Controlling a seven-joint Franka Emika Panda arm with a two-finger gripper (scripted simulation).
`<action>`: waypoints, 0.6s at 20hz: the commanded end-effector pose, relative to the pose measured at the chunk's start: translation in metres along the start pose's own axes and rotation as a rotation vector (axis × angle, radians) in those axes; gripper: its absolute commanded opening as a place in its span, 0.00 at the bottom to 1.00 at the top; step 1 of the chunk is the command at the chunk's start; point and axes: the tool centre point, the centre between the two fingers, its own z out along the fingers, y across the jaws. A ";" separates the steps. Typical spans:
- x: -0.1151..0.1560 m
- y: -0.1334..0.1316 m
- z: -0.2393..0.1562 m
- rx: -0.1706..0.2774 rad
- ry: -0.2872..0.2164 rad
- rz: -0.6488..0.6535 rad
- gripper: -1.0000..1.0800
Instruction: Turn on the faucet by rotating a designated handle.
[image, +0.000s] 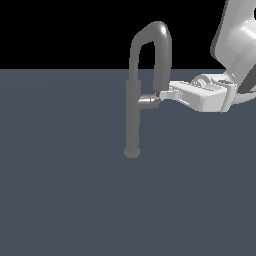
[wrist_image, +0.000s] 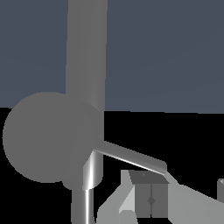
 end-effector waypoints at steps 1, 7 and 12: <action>0.018 0.005 0.000 0.003 -0.004 0.016 0.00; 0.023 0.003 0.000 -0.003 -0.004 -0.003 0.00; 0.050 0.000 0.000 0.001 -0.007 0.016 0.00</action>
